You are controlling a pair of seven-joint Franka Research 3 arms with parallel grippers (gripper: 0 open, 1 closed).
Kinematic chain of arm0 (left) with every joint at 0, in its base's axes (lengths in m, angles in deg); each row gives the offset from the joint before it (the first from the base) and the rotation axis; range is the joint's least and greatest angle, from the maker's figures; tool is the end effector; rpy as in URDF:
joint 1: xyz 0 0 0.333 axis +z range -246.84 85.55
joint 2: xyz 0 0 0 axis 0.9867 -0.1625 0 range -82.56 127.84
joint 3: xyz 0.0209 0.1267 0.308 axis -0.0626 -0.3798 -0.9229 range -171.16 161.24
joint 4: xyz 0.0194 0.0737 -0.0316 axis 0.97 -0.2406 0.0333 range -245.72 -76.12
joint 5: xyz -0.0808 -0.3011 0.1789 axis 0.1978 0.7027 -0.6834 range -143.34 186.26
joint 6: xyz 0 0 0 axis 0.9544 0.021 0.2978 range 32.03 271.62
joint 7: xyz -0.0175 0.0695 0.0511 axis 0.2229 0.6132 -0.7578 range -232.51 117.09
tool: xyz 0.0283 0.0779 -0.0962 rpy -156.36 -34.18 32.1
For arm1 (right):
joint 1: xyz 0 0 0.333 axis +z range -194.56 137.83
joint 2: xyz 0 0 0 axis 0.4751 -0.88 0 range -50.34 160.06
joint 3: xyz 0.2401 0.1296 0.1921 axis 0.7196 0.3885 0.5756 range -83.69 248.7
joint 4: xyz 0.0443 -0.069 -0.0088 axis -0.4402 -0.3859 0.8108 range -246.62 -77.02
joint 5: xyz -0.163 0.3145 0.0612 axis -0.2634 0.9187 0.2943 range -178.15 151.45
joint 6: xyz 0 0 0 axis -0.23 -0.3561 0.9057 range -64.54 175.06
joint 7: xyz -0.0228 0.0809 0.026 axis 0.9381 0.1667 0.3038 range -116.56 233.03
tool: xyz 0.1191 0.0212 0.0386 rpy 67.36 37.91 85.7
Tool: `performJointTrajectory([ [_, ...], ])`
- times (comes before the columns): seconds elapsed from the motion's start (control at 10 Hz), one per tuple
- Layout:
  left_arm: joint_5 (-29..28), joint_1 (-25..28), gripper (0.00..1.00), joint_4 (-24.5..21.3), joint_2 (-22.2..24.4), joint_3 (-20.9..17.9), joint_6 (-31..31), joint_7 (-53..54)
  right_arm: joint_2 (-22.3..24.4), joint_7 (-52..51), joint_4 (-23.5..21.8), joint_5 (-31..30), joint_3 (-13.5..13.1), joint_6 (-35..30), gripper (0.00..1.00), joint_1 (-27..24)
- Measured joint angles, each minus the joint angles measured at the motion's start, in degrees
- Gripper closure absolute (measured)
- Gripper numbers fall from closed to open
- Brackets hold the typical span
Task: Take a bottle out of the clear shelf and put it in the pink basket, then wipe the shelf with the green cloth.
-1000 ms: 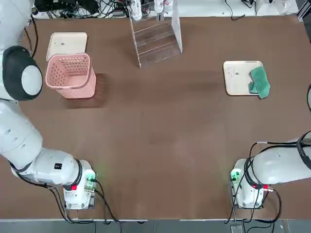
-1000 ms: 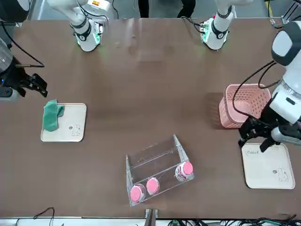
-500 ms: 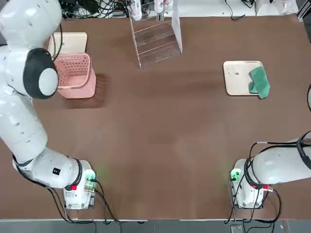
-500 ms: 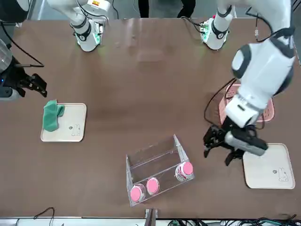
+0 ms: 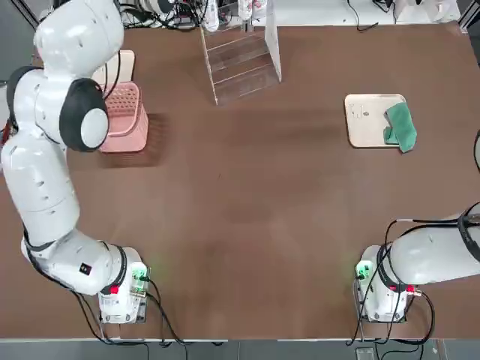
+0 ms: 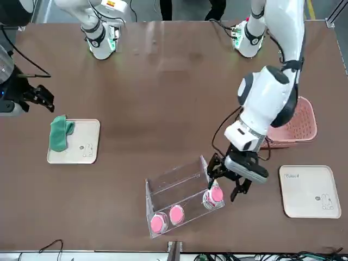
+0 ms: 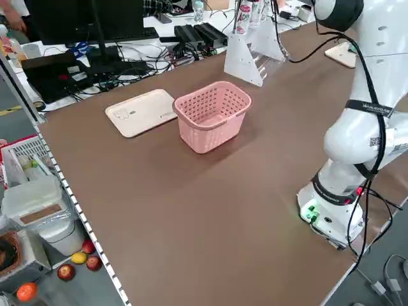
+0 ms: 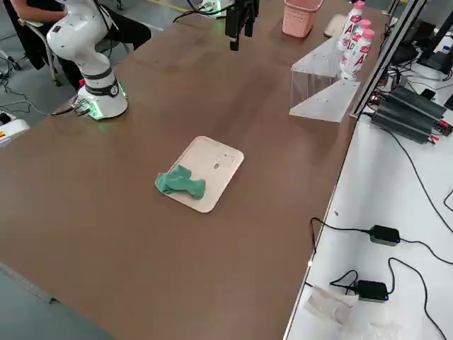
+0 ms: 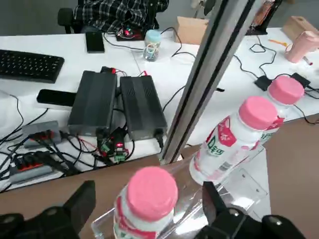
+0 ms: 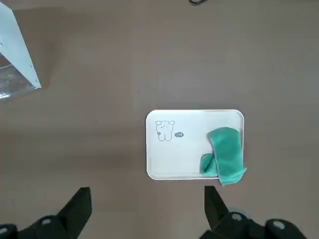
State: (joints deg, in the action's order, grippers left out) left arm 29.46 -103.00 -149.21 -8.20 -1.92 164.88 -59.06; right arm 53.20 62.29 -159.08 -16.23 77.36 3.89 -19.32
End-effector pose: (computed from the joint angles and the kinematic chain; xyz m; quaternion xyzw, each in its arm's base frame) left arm 0.6851 -0.3084 0.5102 0.9042 -0.1336 0.3760 0.1519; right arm 0.5366 0.0312 0.6225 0.9993 -0.0004 0.0298 0.0243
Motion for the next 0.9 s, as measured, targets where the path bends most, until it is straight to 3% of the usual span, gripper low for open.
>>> performJointTrajectory([
  [0.2, -1.10, -0.22, 0.11, 0.04, -0.44, -0.06, 3.43, 0.02, 0.00, -0.02, 0.00, 0.00, 0.00, 0.02, 0.00, -0.12],
  [0.9, -4.61, -0.21, 0.11, -2.12, -1.75, -0.24, 9.84, 0.02, 0.00, -0.05, 0.00, 0.00, -0.01, 0.20, 0.00, -0.23],
])
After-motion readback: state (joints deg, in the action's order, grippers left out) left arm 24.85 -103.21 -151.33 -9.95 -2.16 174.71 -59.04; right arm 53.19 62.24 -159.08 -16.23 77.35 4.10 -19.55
